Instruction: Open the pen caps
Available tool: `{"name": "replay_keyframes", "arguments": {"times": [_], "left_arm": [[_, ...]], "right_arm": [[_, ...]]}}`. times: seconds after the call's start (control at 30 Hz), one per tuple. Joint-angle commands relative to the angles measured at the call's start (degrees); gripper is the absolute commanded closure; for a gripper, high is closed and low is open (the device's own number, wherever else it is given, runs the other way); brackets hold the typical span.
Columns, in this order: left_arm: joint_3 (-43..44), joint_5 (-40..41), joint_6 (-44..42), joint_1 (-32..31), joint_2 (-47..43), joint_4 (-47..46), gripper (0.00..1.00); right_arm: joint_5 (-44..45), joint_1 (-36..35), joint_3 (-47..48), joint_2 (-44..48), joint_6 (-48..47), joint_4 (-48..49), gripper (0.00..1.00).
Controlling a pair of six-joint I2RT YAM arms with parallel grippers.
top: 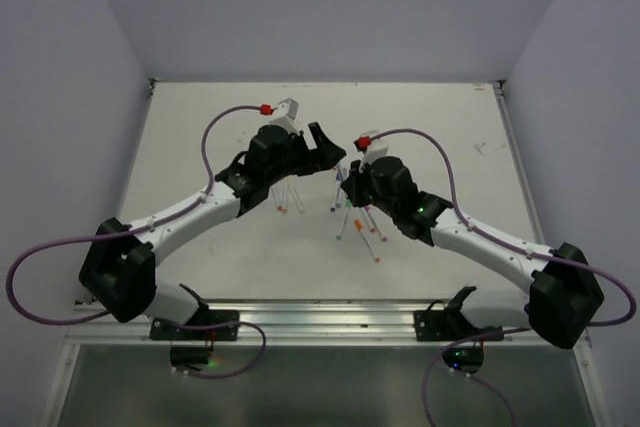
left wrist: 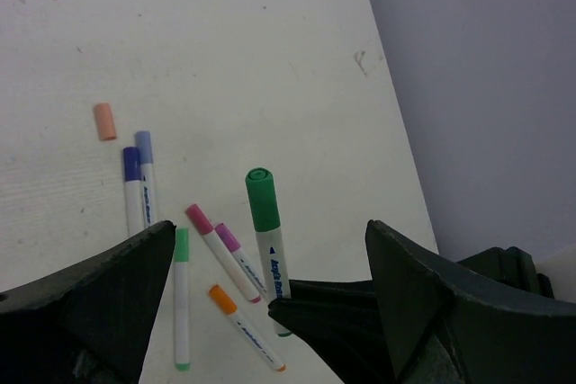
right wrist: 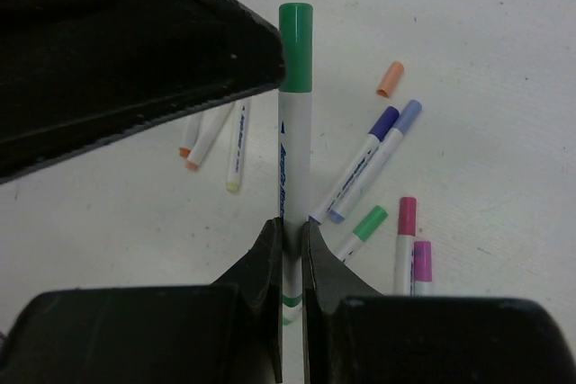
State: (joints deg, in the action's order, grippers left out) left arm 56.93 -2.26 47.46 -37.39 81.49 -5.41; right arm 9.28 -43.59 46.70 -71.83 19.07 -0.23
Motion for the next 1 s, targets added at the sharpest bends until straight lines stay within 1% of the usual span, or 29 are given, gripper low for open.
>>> {"name": "replay_keyframes", "arguments": {"times": [0.0, 0.1, 0.13, 0.2, 0.23, 0.27, 0.33, 0.37, 0.43, 0.47, 0.5, 0.53, 0.57, 0.6, 0.7, 0.73, 0.8, 0.83, 0.87, 0.9, 0.97], "left_arm": [[3.3, 3.4, 0.6, -1.0, 2.1, -1.2, 0.10], [4.4, 2.6, 0.7, -1.5, 3.8, -1.2, 0.16], [4.7, 2.6, 0.7, -1.6, 4.2, -1.3, 0.20], [5.1, 2.6, 0.7, -2.1, 4.9, -1.4, 0.22], [5.4, 2.5, 0.7, -2.2, 5.0, -1.4, 0.28], [5.6, 2.6, 0.6, -2.4, 5.5, -1.5, 0.32], [5.7, 2.5, 0.7, -2.4, 5.7, -1.6, 0.35], [5.7, 2.5, 0.7, -2.6, 6.0, -1.8, 0.38], [5.5, 2.6, 0.7, -2.6, 6.0, -1.8, 0.48], [5.4, 2.6, 0.7, -2.7, 6.1, -1.9, 0.50], [5.3, 2.5, 0.7, -2.7, 6.1, -2.0, 0.56], [5.2, 2.6, 0.8, -2.8, 6.1, -2.0, 0.57], [5.0, 2.5, 0.8, -2.7, 6.1, -2.1, 0.61], [4.9, 2.6, 0.9, -2.7, 6.0, -2.2, 0.67], [4.3, 2.6, 1.1, -2.8, 5.8, -2.6, 0.77], [4.2, 2.6, 1.1, -2.7, 5.7, -2.6, 0.83], [3.8, 2.5, 1.1, -2.8, 5.4, -2.9, 0.89], [3.7, 2.6, 1.1, -2.8, 5.3, -2.9, 0.95], [3.6, 2.5, 1.1, -2.8, 5.1, -3.2, 0.96], [3.3, 2.5, 1.1, -2.8, 4.9, -3.4, 1.00], [2.8, 2.5, 1.3, -2.8, 4.4, -4.1, 1.00]], "right_arm": [[0.4, -0.8, 2.3, 1.3, 0.5, 3.1, 1.00], [0.3, -1.1, 2.5, 1.3, 0.4, 3.2, 1.00], [0.2, -1.4, 2.5, 1.5, 0.4, 3.1, 1.00], [0.3, -1.6, 2.5, 1.5, 0.3, 3.2, 1.00], [0.4, -1.9, 2.5, 1.5, 0.2, 3.2, 1.00], [0.3, -2.0, 2.4, 1.4, 0.0, 3.5, 1.00], [0.3, -2.4, 2.3, 1.3, 0.0, 3.7, 1.00], [0.1, -2.5, 2.3, 1.3, -0.2, 3.8, 1.00], [0.1, -2.8, 2.2, 1.3, -0.4, 4.1, 1.00], [0.3, -2.9, 2.1, 1.3, -0.5, 4.4, 1.00], [0.3, -3.2, 1.9, 1.5, -0.4, 4.5, 1.00], [0.3, -3.2, 1.7, 1.6, -0.5, 4.7, 1.00], [0.4, -3.3, 1.6, 1.8, -0.5, 5.1, 1.00], [0.3, -3.3, 1.5, 1.9, -0.5, 5.2, 1.00], [0.2, -3.3, 1.3, 2.0, -0.6, 5.2, 1.00], [0.3, -3.3, 1.1, 2.3, -0.5, 5.2, 1.00], [0.3, -3.3, 0.9, 2.7, -0.5, 5.5, 1.00], [0.2, -3.3, 0.5, 2.9, -0.4, 5.7, 1.00], [0.2, -3.3, 0.3, 3.0, -0.4, 5.9, 0.99], [0.0, -3.3, 0.1, 3.1, -0.3, 6.0, 0.97], [-1.4, -3.2, -0.5, 3.4, 0.3, 6.1, 0.90]]}}
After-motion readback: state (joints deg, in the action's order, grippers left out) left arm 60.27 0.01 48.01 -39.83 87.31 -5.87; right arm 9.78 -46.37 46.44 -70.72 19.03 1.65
